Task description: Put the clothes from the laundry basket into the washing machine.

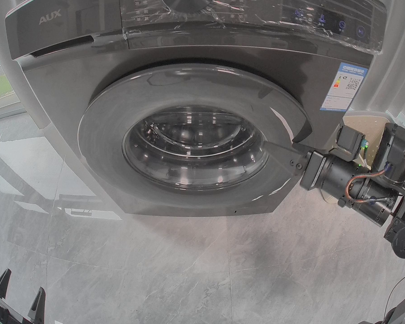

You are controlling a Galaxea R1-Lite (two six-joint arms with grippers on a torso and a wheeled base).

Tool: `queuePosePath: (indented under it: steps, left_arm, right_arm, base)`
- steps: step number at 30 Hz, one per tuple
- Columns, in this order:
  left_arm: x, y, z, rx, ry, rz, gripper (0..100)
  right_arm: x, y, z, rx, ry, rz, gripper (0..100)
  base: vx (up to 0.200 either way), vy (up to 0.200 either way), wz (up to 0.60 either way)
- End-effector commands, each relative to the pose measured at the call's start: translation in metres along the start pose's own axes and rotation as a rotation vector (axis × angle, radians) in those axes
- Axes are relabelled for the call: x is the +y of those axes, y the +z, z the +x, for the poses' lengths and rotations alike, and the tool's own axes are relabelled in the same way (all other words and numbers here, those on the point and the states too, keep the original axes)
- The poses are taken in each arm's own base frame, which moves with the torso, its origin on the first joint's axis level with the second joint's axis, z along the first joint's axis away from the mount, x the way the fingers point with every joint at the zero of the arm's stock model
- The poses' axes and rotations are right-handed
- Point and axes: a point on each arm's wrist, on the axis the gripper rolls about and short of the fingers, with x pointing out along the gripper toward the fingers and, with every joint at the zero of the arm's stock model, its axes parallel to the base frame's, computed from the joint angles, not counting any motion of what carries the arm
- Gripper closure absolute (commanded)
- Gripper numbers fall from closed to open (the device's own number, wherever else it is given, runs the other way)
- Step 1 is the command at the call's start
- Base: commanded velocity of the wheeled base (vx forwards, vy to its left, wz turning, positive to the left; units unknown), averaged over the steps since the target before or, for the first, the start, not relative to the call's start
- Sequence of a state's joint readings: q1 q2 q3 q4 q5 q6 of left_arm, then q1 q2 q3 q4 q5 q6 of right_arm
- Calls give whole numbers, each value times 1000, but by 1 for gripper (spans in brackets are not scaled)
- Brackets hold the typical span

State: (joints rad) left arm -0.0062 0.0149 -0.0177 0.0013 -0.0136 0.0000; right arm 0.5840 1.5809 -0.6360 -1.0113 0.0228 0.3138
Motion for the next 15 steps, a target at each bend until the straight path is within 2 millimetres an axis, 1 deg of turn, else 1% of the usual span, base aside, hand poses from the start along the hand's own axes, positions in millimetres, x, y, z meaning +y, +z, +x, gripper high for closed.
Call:
queuePosePath:
  steps: [1, 4, 6, 7, 10, 13, 15]
  left_arm:
    - [0, -5, 0, 3, 0, 0, 0]
    - [0, -5, 0, 3, 0, 0, 0]
    - [0, -5, 0, 3, -2, 0, 0]
    - [0, -5, 0, 3, -2, 0, 0]
    - [0, -5, 0, 3, -2, 0, 0]
    - [0, -5, 0, 3, -3, -2, 0]
    - [0, -5, 0, 3, -2, -2, 0]
  right_arm:
    - [0, 3, -1, -20, -3, -3, 0]
    - [-1, 4, -4, -20, -9, -3, 0]
    - [-1, 6, -8, -31, -17, -4, 0]
    - [0, 7, -13, -41, -29, -5, 0]
    - [2, 5, -19, -35, -31, -4, 0]
    - [4, -10, -41, 28, -16, -13, 0]
    - [7, -25, -60, 84, 5, -29, 0]
  base:
    - [0, 0, 0]
    - [0, 0, 0]
    - [0, 0, 0]
    - [0, 0, 0]
    - [0, 0, 0]
    - [0, 0, 0]
    - [0, 0, 0]
